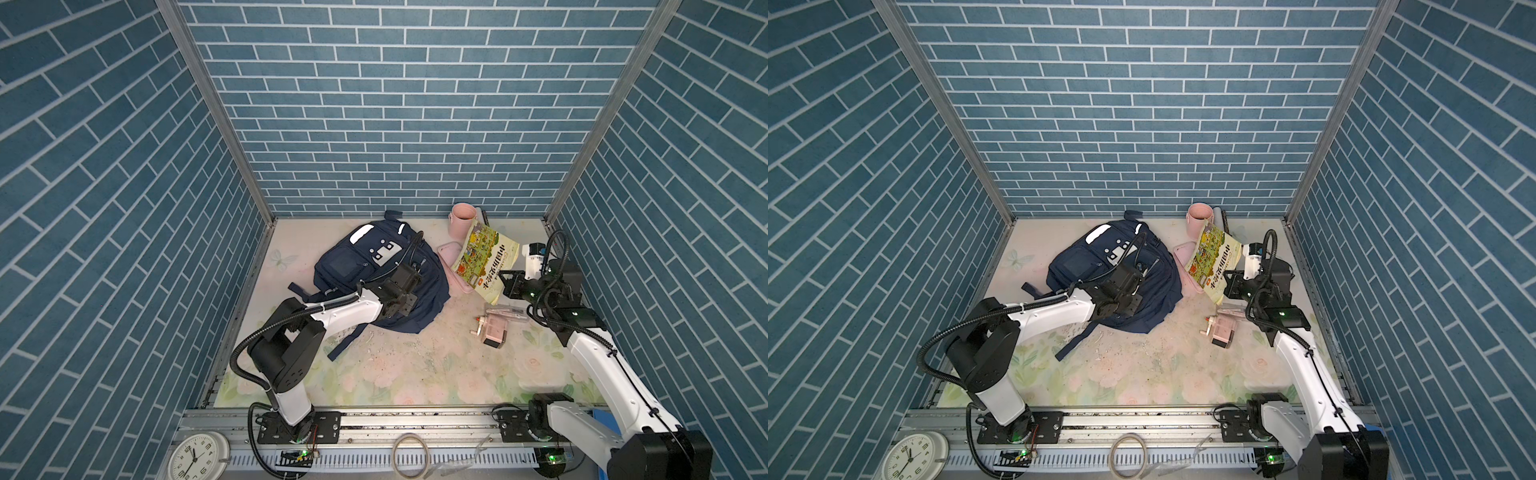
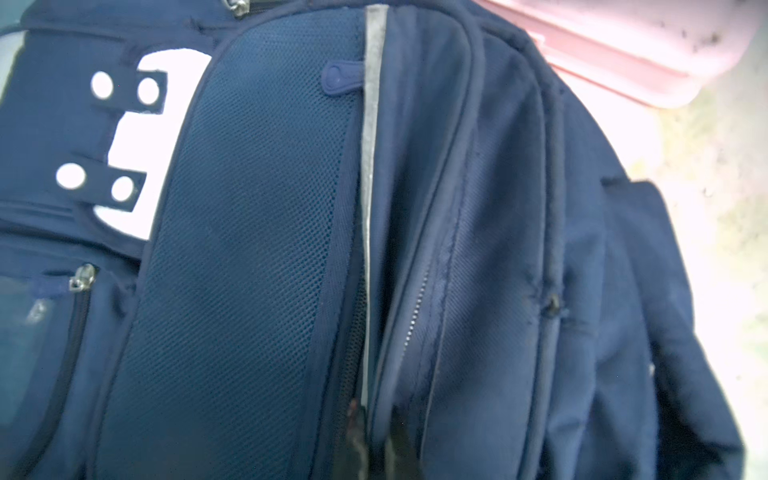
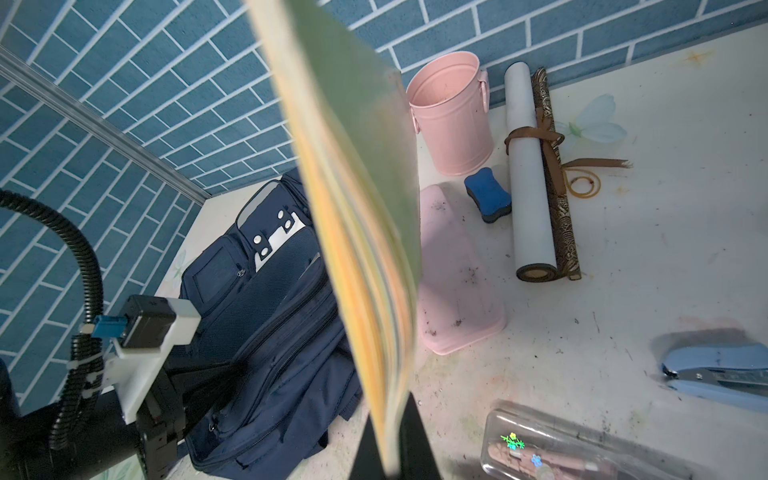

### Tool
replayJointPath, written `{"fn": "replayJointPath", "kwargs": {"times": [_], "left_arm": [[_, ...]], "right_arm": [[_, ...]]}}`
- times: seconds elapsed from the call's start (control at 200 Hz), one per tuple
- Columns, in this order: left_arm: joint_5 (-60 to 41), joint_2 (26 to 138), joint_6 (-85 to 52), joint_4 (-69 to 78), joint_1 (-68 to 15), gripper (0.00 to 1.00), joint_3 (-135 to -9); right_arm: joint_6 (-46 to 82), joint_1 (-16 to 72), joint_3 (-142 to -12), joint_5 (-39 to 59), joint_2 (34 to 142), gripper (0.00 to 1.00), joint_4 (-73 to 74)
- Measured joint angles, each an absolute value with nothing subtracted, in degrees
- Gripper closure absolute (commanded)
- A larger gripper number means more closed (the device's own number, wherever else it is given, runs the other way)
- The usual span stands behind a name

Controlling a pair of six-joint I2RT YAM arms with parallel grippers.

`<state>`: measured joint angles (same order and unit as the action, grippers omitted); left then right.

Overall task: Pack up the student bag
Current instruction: 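Hold the book with the right gripper while the left grips the backpack opening, then lower the book into the backpack with the right gripper while the left holds it open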

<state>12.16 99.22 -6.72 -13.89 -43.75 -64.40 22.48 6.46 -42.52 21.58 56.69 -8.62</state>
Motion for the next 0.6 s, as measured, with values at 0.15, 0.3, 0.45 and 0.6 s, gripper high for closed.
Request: {"fn": "replayJointPath", "kwargs": {"times": [0.15, 0.3, 0.45, 0.6], "left_arm": [[11.66, 97.32, -6.79, -17.19, -42.59, 1.00, -67.77], [6.26, 92.51, -8.67, -19.57, -37.04, 1.00, -72.25], [2.02, 90.65, -9.98, -21.56, -31.83, 1.00, -79.55], [-1.41, 90.61, -11.22, -22.17, -29.93, 1.00, -82.21]], "right_arm": [[25.93, 6.48, -42.52, 22.79, 56.58, 1.00, -8.67], [30.87, 7.53, -42.52, 24.18, 54.83, 1.00, -8.64], [34.76, 11.33, -42.52, 24.32, 53.19, 1.00, -8.01], [39.13, 16.36, -42.52, 24.34, 54.15, 1.00, -5.63]]}}
